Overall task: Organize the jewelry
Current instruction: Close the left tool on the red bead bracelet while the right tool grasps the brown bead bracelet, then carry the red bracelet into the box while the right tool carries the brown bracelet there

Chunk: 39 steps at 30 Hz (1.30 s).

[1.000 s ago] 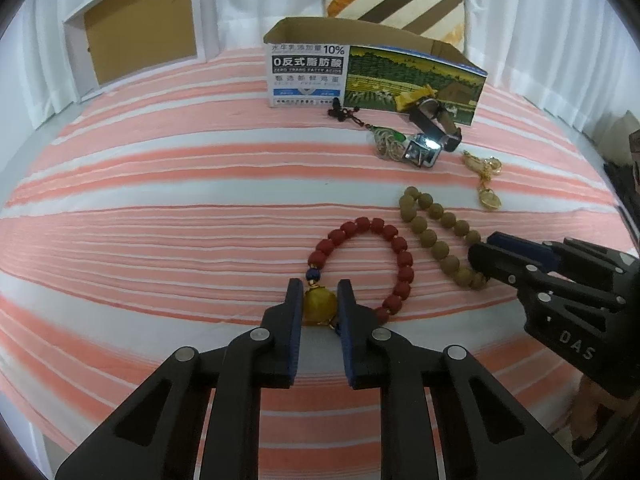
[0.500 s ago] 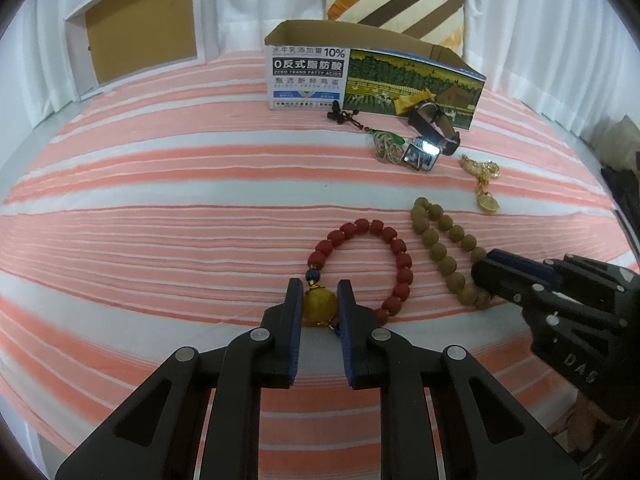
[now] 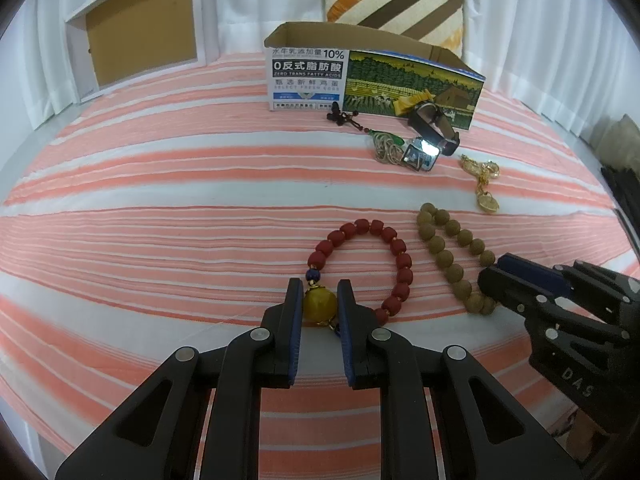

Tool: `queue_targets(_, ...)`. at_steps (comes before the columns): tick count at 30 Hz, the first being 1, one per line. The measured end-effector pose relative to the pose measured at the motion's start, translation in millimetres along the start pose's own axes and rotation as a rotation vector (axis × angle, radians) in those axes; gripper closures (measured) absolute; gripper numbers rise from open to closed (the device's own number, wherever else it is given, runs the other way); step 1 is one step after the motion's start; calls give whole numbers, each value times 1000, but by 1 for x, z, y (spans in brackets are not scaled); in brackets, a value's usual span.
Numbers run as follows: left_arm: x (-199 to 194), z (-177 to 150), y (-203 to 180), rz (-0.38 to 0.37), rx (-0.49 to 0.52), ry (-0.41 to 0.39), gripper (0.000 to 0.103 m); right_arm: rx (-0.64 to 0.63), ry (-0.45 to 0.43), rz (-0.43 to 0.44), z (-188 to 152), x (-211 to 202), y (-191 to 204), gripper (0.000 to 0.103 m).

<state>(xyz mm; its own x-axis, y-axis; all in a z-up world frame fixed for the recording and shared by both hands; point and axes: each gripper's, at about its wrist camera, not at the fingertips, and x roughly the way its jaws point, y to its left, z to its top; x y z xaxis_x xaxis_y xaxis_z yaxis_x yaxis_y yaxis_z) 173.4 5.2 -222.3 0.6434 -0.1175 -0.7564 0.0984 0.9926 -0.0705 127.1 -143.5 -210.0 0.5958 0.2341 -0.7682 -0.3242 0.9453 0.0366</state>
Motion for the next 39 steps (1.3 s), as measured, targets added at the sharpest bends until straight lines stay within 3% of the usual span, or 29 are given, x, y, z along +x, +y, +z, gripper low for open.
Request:
queue_targets(3, -1, 1, 1, -5, -7, 2, 88, -5, -4, 27, -2, -3, 2, 89)
queue_targets(20, -53, 45, 19, -104, -85, -58, 88, 17, -160, 83, 48, -65, -16, 89)
queue_targets(29, -79, 98, 15, -145, -42, -110, 88, -15, -199, 76, 88, -83, -34, 89)
queue_targets(39, -77, 163, 10, -173, -12, -146, 88, -10, -239, 83, 148, -90, -58, 89)
